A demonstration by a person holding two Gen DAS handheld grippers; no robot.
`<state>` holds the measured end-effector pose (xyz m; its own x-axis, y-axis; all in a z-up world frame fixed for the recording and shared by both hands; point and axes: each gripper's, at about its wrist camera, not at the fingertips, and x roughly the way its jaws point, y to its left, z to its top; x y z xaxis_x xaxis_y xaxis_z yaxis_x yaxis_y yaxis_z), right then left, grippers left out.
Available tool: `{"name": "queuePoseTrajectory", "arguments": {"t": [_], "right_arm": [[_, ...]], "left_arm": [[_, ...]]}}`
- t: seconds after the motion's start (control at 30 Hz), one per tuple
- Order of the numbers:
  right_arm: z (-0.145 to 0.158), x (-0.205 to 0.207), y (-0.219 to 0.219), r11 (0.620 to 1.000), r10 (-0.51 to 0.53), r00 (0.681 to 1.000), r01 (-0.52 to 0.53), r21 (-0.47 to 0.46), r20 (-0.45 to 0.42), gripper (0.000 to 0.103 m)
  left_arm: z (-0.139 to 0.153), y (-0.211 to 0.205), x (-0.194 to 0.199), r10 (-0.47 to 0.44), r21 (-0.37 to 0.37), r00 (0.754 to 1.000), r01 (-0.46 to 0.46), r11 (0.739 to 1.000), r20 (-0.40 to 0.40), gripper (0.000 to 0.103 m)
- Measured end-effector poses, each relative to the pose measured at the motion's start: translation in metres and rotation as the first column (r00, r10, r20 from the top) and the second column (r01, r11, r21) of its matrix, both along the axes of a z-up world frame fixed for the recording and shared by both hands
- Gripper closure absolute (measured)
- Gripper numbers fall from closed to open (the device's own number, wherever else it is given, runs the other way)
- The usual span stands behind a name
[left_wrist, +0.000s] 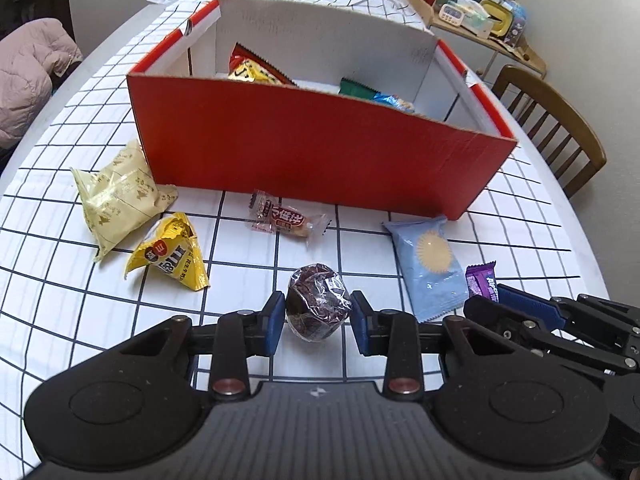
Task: Organize snacks
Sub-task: 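Carry the foil chocolate and purple candy over the red box and release both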
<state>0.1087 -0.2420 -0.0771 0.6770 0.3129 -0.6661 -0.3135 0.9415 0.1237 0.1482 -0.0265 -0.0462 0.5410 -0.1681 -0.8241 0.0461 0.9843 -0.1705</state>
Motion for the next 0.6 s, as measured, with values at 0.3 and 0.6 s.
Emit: {"name": "queuePoseTrajectory", "arguments": {"t": [0.3,0.6], "right_arm": [[0.026,-0.011,-0.003,0.999,0.015,0.999,-0.017,0.052,0.046,0.084],[0.059,-0.004,0.001,0.996,0.02,0.994,-0.029,0.08,0.107,0.084]], "left_arm": [[0.028,0.007,-0.01,-0.008,-0.004,0.999,0.008,1.0,0.048,0.069],[0.062,0.01,-0.005,-0.008,-0.026,0.994,0.011,1.0,0.107,0.069]]}}
